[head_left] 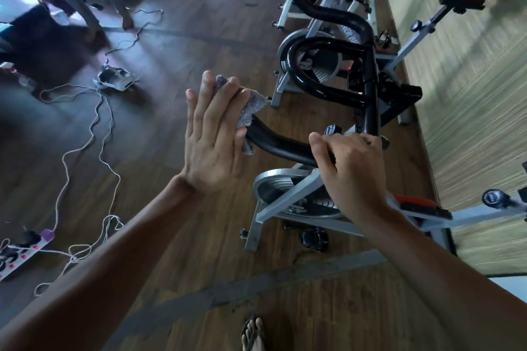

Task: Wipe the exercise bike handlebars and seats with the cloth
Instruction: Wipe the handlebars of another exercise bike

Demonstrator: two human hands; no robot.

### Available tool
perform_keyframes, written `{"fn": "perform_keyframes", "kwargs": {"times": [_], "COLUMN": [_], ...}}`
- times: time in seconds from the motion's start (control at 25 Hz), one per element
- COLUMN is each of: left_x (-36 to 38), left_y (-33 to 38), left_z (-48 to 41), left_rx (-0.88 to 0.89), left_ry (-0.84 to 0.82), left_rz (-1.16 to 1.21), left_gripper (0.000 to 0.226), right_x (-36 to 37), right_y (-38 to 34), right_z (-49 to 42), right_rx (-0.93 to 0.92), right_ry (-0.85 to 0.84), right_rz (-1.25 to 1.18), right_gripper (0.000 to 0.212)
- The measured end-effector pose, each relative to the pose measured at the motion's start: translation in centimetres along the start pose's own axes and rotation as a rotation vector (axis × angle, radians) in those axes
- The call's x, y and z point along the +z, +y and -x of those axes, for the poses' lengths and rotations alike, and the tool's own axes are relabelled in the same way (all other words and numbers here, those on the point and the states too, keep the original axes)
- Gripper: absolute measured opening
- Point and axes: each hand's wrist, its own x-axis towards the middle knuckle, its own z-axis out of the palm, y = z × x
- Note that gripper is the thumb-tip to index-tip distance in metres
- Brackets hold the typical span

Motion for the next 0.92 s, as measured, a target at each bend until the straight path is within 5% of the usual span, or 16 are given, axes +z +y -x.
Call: {"fn": "perform_keyframes", "kwargs": {"times": [0.24,0.4,0.56,0.76,0.92], "left_x": [1.9,2.5,4.1,5.0,5.7], "left_y": [4.9,7.6,11.0,13.0,15.6], "left_z": [3.4,3.2,3.6,3.6,3.6], "left_rx": [0.066,-0.144,-0.102,-0.351,-0.335], "left_ry": [-0.126,-0.096,-0.152,-0.07,-0.106], "left_rz": [-0.105,-0.017,0.051,0.054,0.044], "left_gripper": [0.048,0.041,0.041,0.041,0.041], "right_x": [0.0,-0.6,-0.3,-1.2,-1.7], "right_y": [1.3,3.5,4.1,5.5,6.8], "right_z": [0.2,1.7,2.1,2.1,1.3], "right_rx": [0.036,0.06,0.034,-0.015,-0.105], "right_ry": [-0.033,-0.008,0.02,-0.021,-0.058], "right_rz": [-0.189,-0.296,-0.368,-0.386,-0.374], "right_gripper": [0.034,0.033,0.027,0.022,0.029]}}
